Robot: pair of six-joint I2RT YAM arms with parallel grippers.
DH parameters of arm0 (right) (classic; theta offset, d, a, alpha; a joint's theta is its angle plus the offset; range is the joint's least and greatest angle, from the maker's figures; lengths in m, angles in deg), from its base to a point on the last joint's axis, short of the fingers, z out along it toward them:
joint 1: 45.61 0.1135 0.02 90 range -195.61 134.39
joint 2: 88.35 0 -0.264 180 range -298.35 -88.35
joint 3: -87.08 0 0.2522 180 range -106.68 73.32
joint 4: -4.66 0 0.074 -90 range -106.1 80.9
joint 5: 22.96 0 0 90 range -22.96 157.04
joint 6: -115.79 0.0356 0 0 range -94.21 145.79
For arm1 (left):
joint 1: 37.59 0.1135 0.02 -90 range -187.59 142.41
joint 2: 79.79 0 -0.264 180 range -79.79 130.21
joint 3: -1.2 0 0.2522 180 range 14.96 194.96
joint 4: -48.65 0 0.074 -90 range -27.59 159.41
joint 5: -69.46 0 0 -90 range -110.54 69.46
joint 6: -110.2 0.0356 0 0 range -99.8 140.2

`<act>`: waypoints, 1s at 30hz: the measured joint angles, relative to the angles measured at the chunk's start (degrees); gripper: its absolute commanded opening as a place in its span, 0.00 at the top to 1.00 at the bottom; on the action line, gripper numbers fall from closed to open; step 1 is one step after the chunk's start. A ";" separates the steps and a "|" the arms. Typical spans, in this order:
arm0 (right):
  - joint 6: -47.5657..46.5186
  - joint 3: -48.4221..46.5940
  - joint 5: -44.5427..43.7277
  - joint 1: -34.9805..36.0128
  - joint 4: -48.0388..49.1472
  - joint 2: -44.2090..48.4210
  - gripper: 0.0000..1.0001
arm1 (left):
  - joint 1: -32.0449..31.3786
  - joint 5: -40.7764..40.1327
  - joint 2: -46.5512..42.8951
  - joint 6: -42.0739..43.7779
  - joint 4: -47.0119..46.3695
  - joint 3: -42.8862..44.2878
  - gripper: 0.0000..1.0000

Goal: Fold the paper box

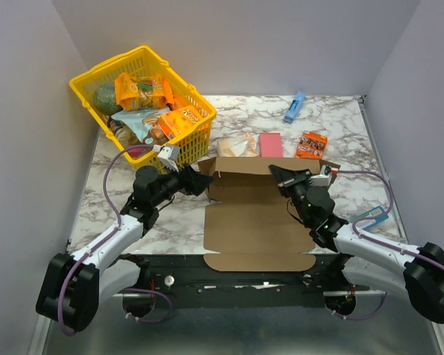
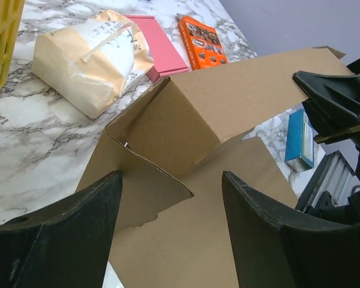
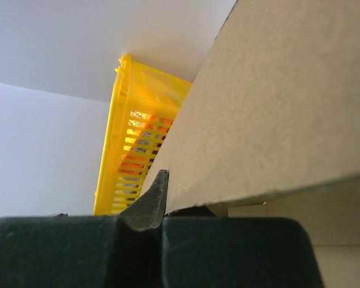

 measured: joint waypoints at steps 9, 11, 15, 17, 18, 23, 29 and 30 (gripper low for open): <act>-0.09 0.00 0.07 0.02 -0.37 0.44 1.00 | -0.39 -9.16 -4.85 1.75 1.44 -1.55 0.12; -0.22 0.00 0.13 0.02 -0.44 0.50 1.00 | -0.37 -12.02 -7.41 1.92 1.77 -2.89 0.11; -0.46 0.00 0.15 0.02 -0.48 0.52 0.99 | -0.31 -17.16 -12.00 1.62 3.08 -5.79 0.12; -0.55 0.02 0.15 0.02 -0.48 0.52 0.99 | -0.24 -19.89 -13.99 1.14 4.24 -6.73 0.12; -0.61 0.00 0.15 0.02 -0.48 0.55 1.00 | -0.20 -21.81 -15.30 0.57 5.03 -7.13 0.13; -0.98 0.02 0.42 0.02 -0.66 0.83 1.00 | 0.44 -29.90 -22.88 -2.10 8.96 -9.31 0.15; -1.11 0.00 0.61 0.02 -0.79 1.03 0.99 | 1.51 -35.78 -27.74 -4.44 12.81 -11.28 0.24; -1.14 0.00 0.61 0.02 -0.81 1.07 0.99 | 1.77 -36.17 -27.26 -4.76 13.14 -11.32 0.24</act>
